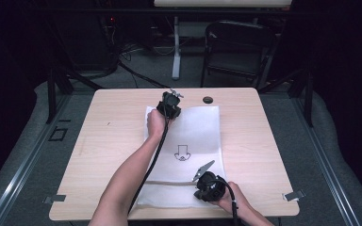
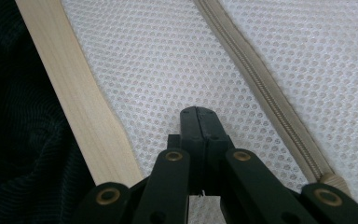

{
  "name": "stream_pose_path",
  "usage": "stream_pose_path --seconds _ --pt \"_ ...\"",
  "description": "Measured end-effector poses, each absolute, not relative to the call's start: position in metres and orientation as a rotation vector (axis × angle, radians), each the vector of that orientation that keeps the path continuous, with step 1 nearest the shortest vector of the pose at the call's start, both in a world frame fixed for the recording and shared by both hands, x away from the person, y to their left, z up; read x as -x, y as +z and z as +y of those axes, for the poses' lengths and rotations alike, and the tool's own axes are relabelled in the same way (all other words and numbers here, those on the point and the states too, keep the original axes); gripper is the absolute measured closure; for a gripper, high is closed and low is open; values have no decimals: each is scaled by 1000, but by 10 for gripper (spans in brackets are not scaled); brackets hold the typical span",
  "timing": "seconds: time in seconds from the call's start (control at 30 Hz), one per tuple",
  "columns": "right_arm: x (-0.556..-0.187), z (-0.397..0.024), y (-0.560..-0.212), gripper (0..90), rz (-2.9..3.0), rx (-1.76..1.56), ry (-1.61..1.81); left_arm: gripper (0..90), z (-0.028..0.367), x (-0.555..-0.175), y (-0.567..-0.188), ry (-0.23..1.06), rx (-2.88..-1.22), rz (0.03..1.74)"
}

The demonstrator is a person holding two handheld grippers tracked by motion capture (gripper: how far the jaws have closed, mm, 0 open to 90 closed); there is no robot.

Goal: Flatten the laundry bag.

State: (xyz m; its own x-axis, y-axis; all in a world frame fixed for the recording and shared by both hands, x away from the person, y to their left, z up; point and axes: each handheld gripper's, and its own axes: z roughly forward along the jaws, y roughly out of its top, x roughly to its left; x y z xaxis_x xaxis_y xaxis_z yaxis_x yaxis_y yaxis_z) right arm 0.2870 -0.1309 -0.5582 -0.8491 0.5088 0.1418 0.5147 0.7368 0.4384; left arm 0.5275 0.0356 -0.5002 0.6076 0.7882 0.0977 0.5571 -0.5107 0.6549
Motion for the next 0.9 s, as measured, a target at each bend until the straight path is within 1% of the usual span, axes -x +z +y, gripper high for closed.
stream_pose_path --seconds 0.13,0.2,0.23,0.33,0.4,0.47,0.5,0.53,0.57,0.63,0.7,0.77,0.87,0.9 --pt "-287 -131 -558 900 -2907 868 -747 857 37 -533 -505 514 -2249 1076" --pt "-287 -131 -559 900 -2905 869 -748 839 37 -534 -506 502 -2247 1073" --pt "-288 -132 -558 900 -2917 858 -730 806 37 -535 -507 485 -2240 1069" --pt "-288 -132 -558 900 -2902 865 -748 576 40 -536 -506 447 -2218 1070" --pt "-289 -133 -556 810 -2914 848 -721 469 43 -535 -503 420 -2196 1063" --pt "-288 -133 -556 750 -2905 859 -762 396 44 -532 -500 413 -2195 1046" --pt "-287 -133 -554 695 -2895 864 -795 354 46 -530 -498 408 -2189 1042" --pt "-288 -134 -552 662 -2888 861 -803 335 47 -528 -495 407 -2192 1034" --pt "-289 -137 -546 636 -2923 834 -801 297 48 -526 -494 403 -2187 1032" --pt "-289 -141 -539 520 -2921 849 -827 256 52 -521 -490 397 -2180 1016" --pt "-289 -148 -533 430 -2913 886 -862 222 54 -516 -487 393 -2180 997" --pt "-290 -155 -528 291 -2912 927 -890 193 57 -509 -484 393 -2182 972" --pt "-292 -167 -522 184 -2914 993 -914 166 60 -499 -480 391 -2181 933" --pt "-294 -171 -520 163 -2924 1009 -900 159 61 -495 -478 385 -2180 923"
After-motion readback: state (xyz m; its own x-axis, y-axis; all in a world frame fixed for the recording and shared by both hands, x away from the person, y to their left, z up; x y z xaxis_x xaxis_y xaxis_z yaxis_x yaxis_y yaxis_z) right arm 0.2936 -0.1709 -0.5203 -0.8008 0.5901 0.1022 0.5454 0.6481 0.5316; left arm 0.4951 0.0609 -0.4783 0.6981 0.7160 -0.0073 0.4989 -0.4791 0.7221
